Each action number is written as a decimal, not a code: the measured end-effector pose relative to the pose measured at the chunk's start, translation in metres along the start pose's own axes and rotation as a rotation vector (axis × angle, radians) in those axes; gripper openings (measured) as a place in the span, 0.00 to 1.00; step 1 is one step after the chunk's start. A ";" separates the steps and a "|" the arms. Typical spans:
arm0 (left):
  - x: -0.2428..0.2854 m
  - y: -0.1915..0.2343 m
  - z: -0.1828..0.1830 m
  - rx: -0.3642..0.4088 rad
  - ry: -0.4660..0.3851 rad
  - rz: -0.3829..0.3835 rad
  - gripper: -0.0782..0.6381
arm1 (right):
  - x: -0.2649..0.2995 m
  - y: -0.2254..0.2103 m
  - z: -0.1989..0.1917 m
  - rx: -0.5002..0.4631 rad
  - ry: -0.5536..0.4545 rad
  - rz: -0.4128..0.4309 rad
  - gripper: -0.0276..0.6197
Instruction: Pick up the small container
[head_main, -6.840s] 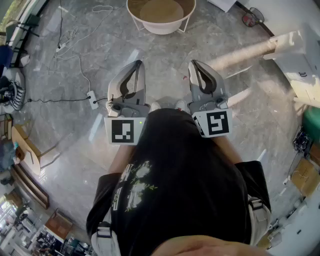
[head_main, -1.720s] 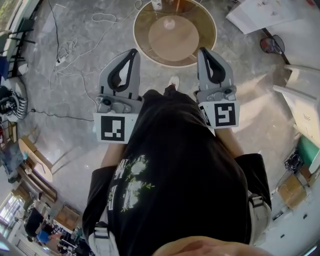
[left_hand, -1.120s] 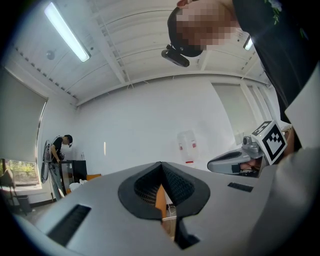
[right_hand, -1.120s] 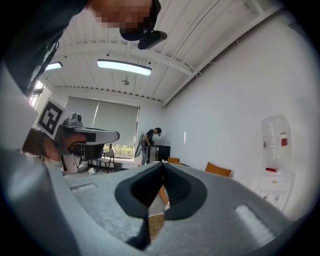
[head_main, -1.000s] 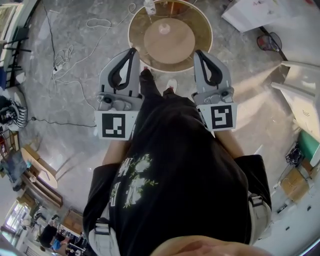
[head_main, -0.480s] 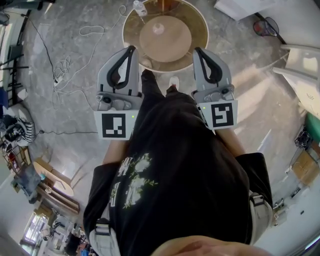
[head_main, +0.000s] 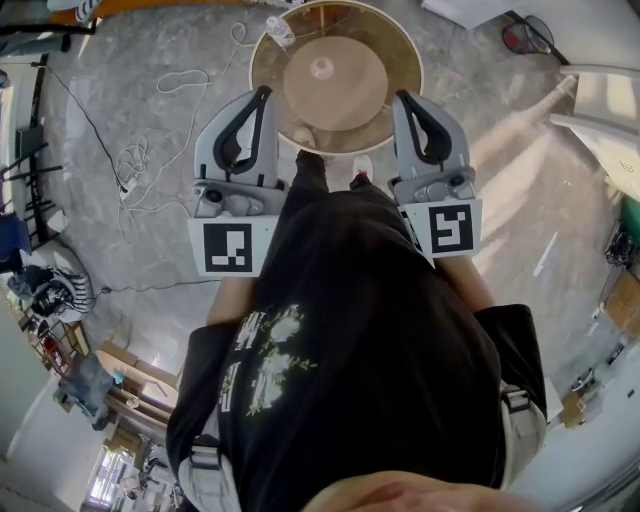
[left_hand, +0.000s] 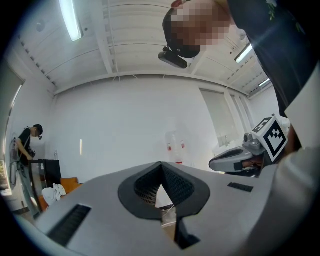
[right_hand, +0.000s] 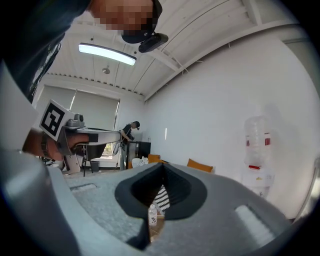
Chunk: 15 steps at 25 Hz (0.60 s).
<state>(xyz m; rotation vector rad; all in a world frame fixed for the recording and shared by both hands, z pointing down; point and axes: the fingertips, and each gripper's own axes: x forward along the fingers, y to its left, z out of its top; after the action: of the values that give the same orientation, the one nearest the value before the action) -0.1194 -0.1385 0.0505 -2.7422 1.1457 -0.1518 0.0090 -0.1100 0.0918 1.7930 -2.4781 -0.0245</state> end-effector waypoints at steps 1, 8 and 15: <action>0.003 0.012 -0.001 -0.002 -0.002 -0.009 0.12 | 0.010 0.002 0.002 -0.002 -0.001 -0.014 0.04; 0.020 0.086 -0.022 -0.041 -0.045 -0.125 0.12 | 0.068 0.018 0.007 -0.027 -0.007 -0.148 0.04; 0.050 0.123 -0.040 -0.046 -0.059 -0.183 0.12 | 0.117 0.020 0.006 -0.018 -0.007 -0.166 0.04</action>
<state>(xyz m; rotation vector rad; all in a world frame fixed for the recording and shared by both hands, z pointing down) -0.1764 -0.2637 0.0682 -2.8691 0.8933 -0.0678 -0.0468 -0.2145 0.0938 1.9890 -2.3182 -0.0636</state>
